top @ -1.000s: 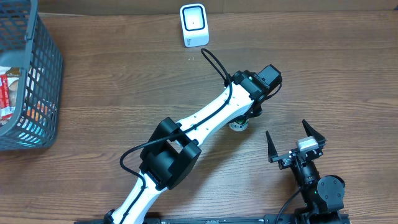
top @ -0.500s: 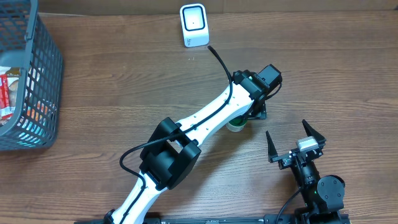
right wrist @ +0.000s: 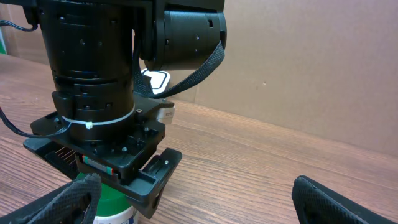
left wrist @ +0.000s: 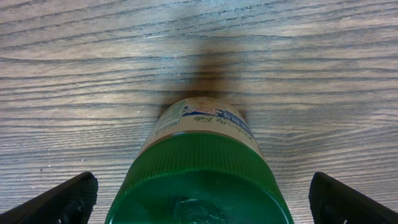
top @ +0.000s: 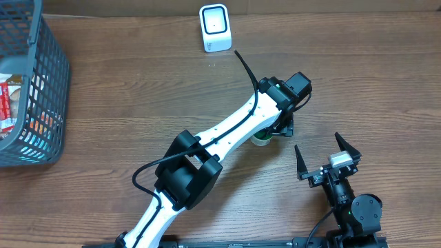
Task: Scan the item barcode
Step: 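Hold the jar in front of the scanner with the left gripper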
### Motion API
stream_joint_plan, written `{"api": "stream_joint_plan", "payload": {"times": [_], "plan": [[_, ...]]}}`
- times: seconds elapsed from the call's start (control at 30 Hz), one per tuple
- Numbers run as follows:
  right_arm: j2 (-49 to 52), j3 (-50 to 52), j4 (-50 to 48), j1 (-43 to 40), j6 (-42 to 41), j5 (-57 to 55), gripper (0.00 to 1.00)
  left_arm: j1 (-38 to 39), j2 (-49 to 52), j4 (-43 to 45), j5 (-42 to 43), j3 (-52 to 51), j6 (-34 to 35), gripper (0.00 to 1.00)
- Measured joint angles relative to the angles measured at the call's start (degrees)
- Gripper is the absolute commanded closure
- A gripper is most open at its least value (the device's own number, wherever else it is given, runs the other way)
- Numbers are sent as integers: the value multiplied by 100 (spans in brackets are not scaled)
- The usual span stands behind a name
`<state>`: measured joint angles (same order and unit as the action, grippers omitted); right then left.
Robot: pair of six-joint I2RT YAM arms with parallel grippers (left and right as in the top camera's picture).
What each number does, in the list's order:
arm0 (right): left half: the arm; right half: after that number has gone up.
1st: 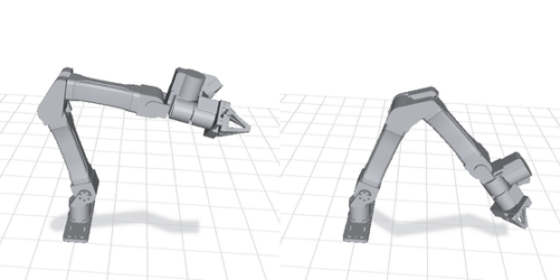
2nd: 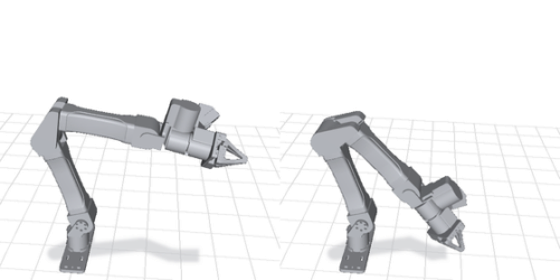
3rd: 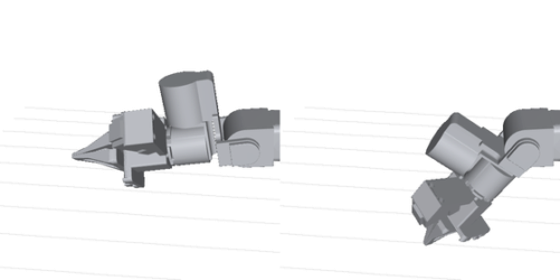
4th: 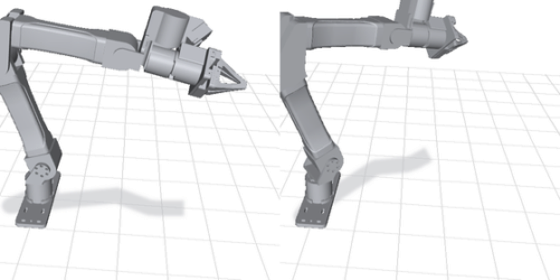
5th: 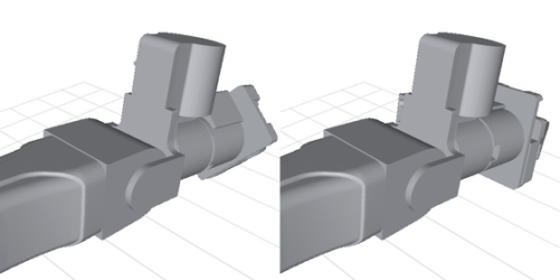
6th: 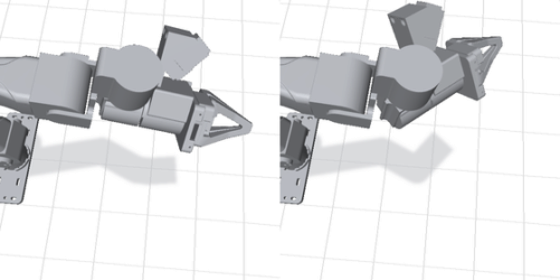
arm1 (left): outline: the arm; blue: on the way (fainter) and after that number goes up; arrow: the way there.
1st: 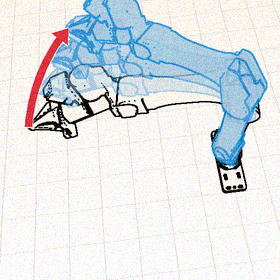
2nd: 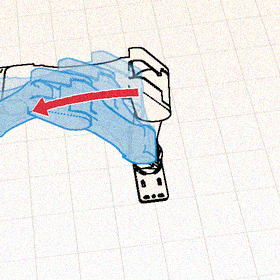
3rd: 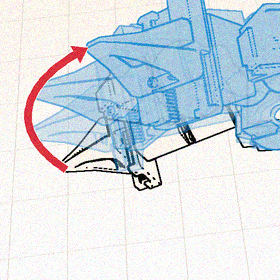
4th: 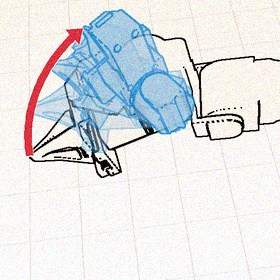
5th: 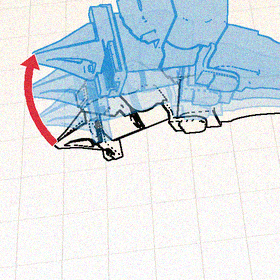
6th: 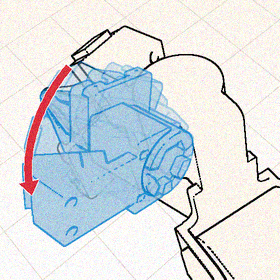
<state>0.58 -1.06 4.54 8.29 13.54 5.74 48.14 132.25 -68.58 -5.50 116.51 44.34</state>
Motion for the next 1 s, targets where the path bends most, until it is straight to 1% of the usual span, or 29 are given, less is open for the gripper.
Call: {"api": "stream_joint_plan", "payload": {"times": [0.1,0.17,0.27,0.4,0.6,0.63,0.77,0.83,0.9,0.97,1.0], "plan": [[0,0,0,0,0,0,0,0,0,0,17,0,0,0],[0,0,-2,0,0,-2,0,0,0,0,17,0,-39,3],[0,0,0,0,0,0,0,0,0,0,35,0,-306,4],[0,0,0,0,2,-2,0,0,0,0,35,0,-470,5],[0,0,-2,0,2,-2,0,0,0,-11,35,0,-584,15],[0,0,0,0,0,-2,0,0,0,-33,35,0,-595,19],[0,0,2,0,0,-2,0,0,0,-39,42,0,-636,38],[0,0,0,0,0,0,0,0,0,-44,35,0,-697,42],[0,0,2,-2,2,0,0,0,0,-24,50,2,-815,43],[0,0,2,0,0,0,0,0,0,31,52,2,-1091,43],[0,0,0,0,-2,-2,0,0,0,59,52,2,-1207,41]]}}
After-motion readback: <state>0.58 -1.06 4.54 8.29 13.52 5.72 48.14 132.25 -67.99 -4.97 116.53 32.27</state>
